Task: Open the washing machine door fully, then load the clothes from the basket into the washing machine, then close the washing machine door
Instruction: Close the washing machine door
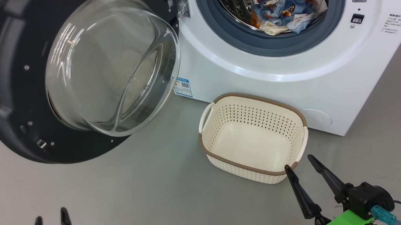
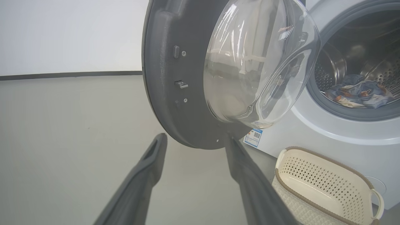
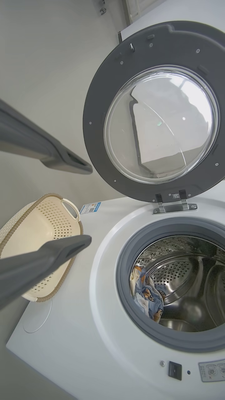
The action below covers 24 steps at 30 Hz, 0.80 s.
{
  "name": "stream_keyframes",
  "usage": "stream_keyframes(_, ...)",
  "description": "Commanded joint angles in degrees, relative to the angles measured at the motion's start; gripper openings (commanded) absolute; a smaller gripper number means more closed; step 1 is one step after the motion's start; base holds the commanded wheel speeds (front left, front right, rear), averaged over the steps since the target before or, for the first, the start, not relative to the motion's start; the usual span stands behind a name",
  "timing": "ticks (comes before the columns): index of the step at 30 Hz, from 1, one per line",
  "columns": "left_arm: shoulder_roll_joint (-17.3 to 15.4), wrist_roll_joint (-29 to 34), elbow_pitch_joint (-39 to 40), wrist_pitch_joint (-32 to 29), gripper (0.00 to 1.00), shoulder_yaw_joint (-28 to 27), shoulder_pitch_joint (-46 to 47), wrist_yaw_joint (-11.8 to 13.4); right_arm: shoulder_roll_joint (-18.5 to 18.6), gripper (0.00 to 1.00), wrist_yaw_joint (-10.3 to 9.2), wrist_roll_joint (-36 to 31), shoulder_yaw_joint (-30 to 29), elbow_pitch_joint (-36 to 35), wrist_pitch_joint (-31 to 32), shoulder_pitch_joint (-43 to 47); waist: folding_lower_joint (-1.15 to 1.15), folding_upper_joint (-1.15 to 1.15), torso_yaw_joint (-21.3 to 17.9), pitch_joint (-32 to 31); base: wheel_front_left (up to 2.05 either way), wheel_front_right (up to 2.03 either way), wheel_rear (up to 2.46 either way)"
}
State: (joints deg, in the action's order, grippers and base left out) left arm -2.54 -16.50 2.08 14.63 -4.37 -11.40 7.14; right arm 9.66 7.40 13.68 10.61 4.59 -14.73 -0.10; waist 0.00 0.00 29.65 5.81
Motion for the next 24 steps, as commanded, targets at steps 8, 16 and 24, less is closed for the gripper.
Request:
stream_keyframes(8, -0.34, -0.63, 0.47, 0.37, 0.00, -2.51, 1.96, -0.04, 0.61, 1.00, 0.09, -0.22, 1.28, -1.48, -0.12, -1.80, 0.00, 0.00, -0.42, 0.41, 0.00, 0.00, 0.00)
stream_keyframes(16, -1.18, -8.85, 1.14, 0.37, 0.00, -11.13, 6.76, -3.27, 0.60, 1.00, 0.09, -0.27, 0.59, -1.88, 0.08, -1.23, 0.00, 0.00, 0.14, 0.62, 0.00, 0.00, 0.00)
stream_keyframes(24, -8.28, -28.49, -4.18, -4.71, 0.00, -24.14, 18.61, -9.10, 0.89, 1.00, 0.09, -0.14, 0.56, -2.47, 0.47, -0.95, 0.00, 0.00, -0.27, 0.83, 0.00, 0.00, 0.00)
